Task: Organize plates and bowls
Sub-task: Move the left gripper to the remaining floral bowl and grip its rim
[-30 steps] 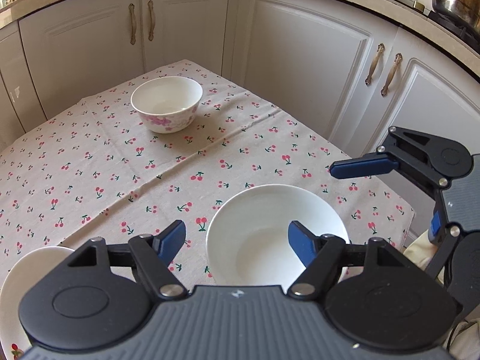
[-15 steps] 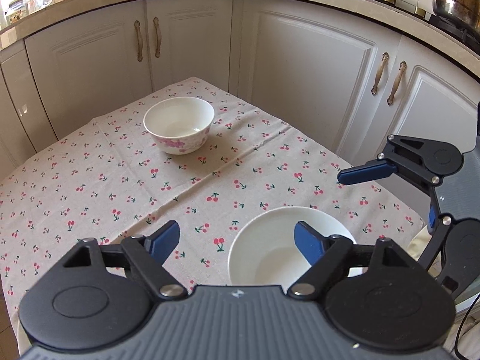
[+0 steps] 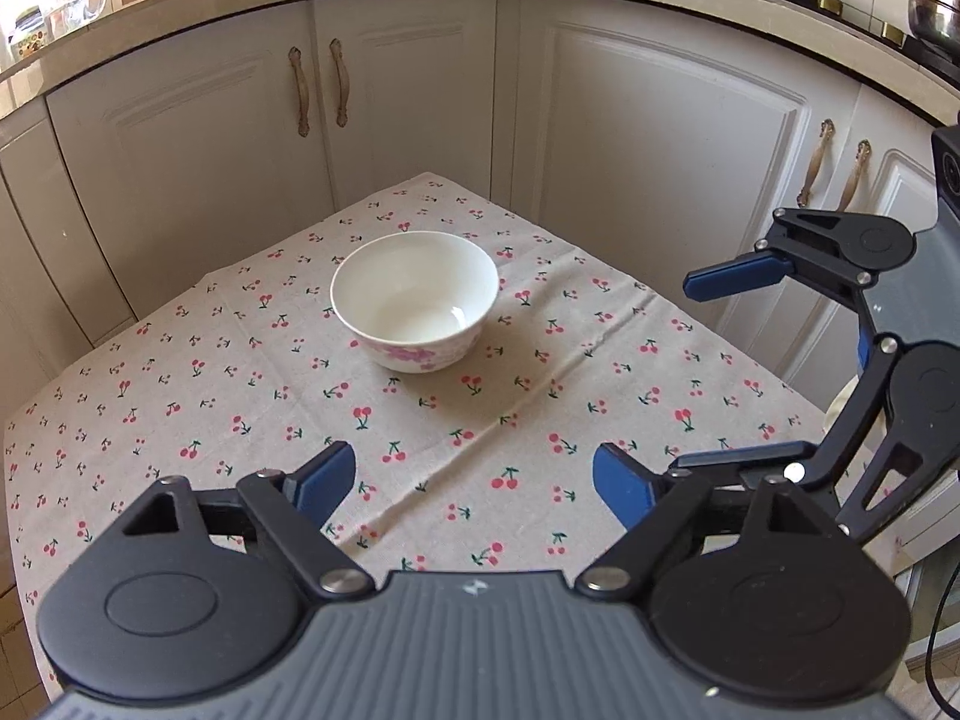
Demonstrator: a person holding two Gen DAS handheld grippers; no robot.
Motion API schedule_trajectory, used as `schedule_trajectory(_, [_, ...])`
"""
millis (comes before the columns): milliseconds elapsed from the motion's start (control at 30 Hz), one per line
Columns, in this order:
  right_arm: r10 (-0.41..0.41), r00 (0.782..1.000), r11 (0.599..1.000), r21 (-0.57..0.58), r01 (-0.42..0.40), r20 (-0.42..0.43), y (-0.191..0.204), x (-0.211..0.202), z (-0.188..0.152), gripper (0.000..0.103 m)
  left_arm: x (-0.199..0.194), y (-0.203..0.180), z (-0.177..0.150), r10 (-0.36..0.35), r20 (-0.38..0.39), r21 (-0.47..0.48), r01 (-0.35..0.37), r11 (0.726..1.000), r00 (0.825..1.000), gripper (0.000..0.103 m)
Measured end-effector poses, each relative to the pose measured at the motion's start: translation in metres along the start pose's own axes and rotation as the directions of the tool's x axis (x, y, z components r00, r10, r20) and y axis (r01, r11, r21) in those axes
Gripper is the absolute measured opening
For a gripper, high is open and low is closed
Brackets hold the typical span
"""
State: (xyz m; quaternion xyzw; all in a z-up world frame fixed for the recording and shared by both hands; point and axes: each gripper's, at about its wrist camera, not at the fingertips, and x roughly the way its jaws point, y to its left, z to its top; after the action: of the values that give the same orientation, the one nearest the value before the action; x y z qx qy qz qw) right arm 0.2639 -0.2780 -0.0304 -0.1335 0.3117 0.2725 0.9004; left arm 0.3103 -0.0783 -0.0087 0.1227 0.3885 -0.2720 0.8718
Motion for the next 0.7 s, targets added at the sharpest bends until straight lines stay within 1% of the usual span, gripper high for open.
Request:
schedule_trajectory(100, [0.002,1.000,1.000,-0.026,-0.002,0.004,-0.013,0.016,0.007,0.103,0.018,0.016,0.010,0.009,-0.011,-0.021,-0.009,1.000,1.000,0.086])
schedule_trajectory(267, [0.010,1.000,0.999,-0.035,-0.010,0.000,-0.032,0.046,0.018,0.103,0.048,0.037,0.028,0.015,-0.014,-0.052,-0.015,0.999,1.000,0.086])
schedule_trajectory(500, [0.026,0.999,0.999,-0.029,-0.027,-0.035,-0.047,0.088,0.026,0.103,0.090,0.050,0.053,0.009,-0.022,-0.105,-0.012,0.994,1.000,0.086])
schedule_trajectory(700, [0.052,0.998,0.999,-0.009,-0.052,-0.040,-0.055,0.113,0.032,0.103,0.119,0.056,0.065,0.011,-0.040,-0.138,-0.016,0.990,0.999,0.082])
